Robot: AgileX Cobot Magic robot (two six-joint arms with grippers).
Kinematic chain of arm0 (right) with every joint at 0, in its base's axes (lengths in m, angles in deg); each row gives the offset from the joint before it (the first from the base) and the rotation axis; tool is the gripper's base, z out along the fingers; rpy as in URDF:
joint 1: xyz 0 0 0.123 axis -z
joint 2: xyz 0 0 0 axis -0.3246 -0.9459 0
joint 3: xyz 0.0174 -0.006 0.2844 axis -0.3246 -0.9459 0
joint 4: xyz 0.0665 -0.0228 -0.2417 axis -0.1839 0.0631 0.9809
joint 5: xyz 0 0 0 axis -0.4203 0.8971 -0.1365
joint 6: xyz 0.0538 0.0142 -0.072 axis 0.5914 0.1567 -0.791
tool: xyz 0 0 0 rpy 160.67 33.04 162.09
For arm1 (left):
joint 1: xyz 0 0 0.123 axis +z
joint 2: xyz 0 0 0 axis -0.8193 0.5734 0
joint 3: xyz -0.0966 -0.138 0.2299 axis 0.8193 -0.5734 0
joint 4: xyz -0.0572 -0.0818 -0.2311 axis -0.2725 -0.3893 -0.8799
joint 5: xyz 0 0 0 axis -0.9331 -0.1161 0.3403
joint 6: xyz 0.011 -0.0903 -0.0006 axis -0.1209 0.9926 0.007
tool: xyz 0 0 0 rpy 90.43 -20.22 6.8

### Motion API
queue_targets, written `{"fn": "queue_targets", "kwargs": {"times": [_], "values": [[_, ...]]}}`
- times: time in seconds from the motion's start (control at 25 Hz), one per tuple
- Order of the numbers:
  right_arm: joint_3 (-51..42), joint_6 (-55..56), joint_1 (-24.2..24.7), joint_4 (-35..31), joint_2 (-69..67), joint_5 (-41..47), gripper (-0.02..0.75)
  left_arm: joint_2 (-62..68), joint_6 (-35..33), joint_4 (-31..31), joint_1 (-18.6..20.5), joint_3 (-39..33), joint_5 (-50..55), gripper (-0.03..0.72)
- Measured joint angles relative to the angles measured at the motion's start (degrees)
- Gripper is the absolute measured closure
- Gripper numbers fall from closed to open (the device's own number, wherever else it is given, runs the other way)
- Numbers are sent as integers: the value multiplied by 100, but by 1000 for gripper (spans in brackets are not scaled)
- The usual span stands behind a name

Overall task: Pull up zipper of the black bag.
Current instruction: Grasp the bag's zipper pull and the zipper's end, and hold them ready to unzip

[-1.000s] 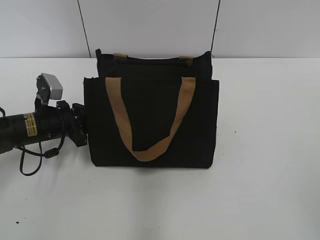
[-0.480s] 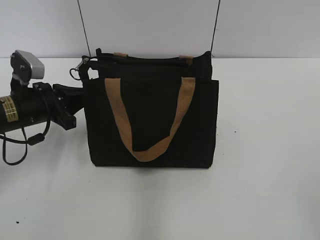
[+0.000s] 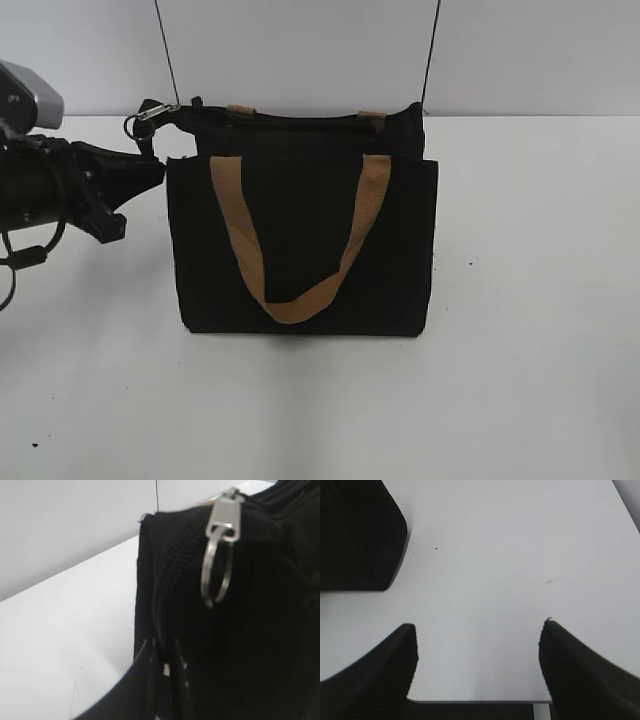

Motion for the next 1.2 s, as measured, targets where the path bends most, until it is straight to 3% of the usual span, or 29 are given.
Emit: {"fn": "queue_targets", "kwargs": {"times": [0.2, 0.44, 0.92, 1.2], "values": [[0, 0, 0, 0, 0, 0, 160, -414, 773, 509, 0, 0, 264, 653], [0, 0, 0, 0, 0, 0, 160, -579, 1175, 722, 0, 0, 403, 654], [0, 0, 0, -95, 0, -6, 160, -579, 1274, 880, 0, 12, 369, 654], [430, -502, 0, -1006, -933, -316, 160, -579, 1281, 867, 0, 282, 348, 654]]}}
